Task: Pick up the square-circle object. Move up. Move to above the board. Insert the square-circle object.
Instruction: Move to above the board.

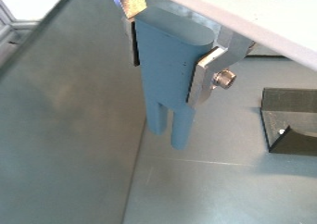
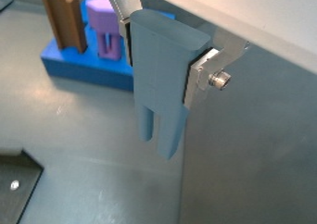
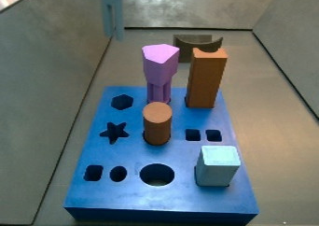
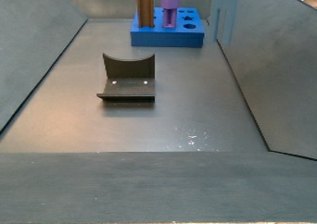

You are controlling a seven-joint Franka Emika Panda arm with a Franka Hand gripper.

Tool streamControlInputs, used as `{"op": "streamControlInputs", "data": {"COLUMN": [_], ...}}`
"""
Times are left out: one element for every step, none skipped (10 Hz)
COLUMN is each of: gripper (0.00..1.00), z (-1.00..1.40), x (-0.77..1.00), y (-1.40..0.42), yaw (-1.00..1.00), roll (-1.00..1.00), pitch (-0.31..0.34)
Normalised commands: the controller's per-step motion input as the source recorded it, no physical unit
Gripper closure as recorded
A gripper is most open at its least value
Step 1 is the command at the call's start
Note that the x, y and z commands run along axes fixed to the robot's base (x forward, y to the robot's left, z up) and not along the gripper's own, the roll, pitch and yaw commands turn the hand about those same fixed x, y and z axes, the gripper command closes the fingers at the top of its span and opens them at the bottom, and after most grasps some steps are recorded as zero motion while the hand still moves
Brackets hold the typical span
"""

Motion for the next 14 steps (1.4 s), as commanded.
{"op": "streamControlInputs", "data": {"gripper": [1.0, 1.0, 1.0, 1.0, 1.0, 1.0, 1.0, 1.0, 1.0, 1.0, 1.0, 1.0, 1.0, 1.0], "z": [1.0, 0.8, 0.64, 0.48, 0.26, 0.37, 0.34, 0.32, 0.33, 0.34, 0.34, 0.32, 0.23, 0.13], "x": [-0.06, -0.03, -0.01, 0.0, 0.0, 0.59, 0.61, 0.63, 0.66, 0.65, 0.66, 0.65, 0.49, 0.29], "y": [-0.33, -0.2, -0.12, -0.08, -0.05, -1.0, -1.0, -1.0, -1.0, -1.0, -1.0, -0.93, -0.65, -0.34], "yaw": [0.02, 0.02, 0.02, 0.02, 0.02, 1.0, 1.0, 1.0, 1.0, 1.0, 1.0, 0.86, 0.6, 0.32], "roll": [-0.09, -0.06, -0.05, -0.05, -0.04, 0.07, 0.1, 0.13, 0.12, 0.13, 0.16, 0.19, 0.18, 0.17], "pitch": [0.113, 0.089, 0.084, 0.086, 0.084, -0.098, -0.093, -0.066, -0.049, -0.032, 0.005, 0.056, 0.094, 0.103]}}
